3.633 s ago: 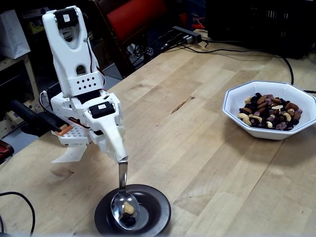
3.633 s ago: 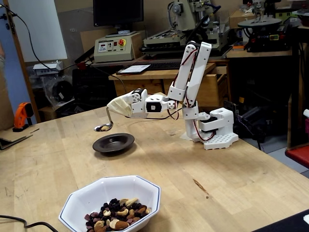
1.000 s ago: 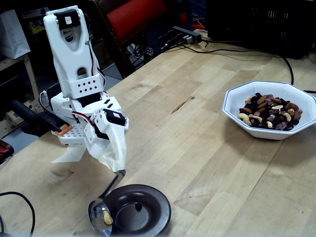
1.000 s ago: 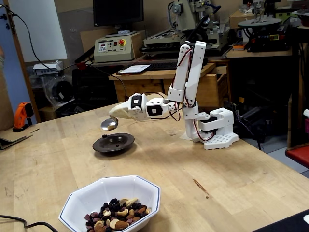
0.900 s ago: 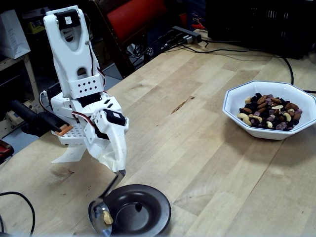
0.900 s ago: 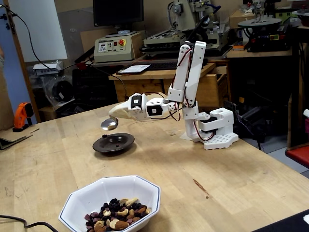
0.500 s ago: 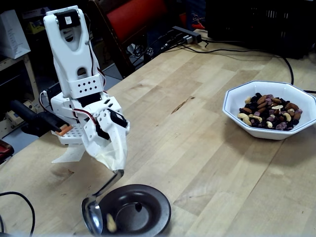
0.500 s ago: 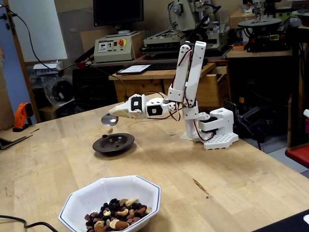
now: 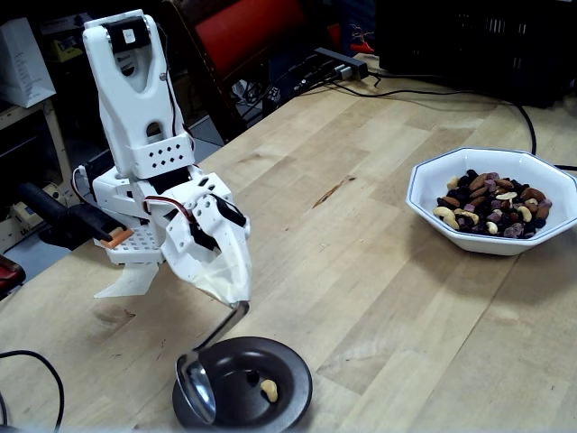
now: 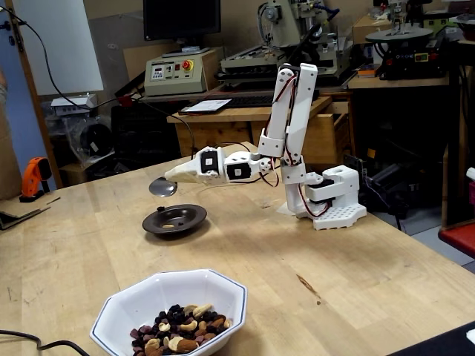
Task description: Use spoon to transfer food from the white bowl to brown plate
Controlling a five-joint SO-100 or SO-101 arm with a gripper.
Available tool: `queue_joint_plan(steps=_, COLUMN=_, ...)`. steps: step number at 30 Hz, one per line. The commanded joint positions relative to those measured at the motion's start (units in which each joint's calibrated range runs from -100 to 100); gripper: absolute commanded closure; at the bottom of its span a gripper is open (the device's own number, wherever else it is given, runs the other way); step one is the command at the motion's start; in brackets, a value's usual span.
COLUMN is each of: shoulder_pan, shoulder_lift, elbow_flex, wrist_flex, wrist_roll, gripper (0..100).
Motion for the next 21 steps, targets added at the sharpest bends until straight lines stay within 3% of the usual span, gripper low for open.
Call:
queue_joint_plan(steps=1, shoulder_pan=-0.6, shoulder_lift=-0.9, elbow_flex=0.1, wrist_flex=-1.0, wrist_roll=-0.2, gripper=96)
queue_joint_plan(steps=12, shoulder_pan=-1.2, shoulder_lift=-1.0, elbow_flex=0.2, wrist_flex=-1.7, wrist_roll=-12.0, gripper=96)
queue_joint_plan(steps=21, shoulder_pan=-0.9, shoulder_lift=-1.0, elbow_flex=-0.6, wrist_flex=-1.7, wrist_roll=-18.3, gripper=96)
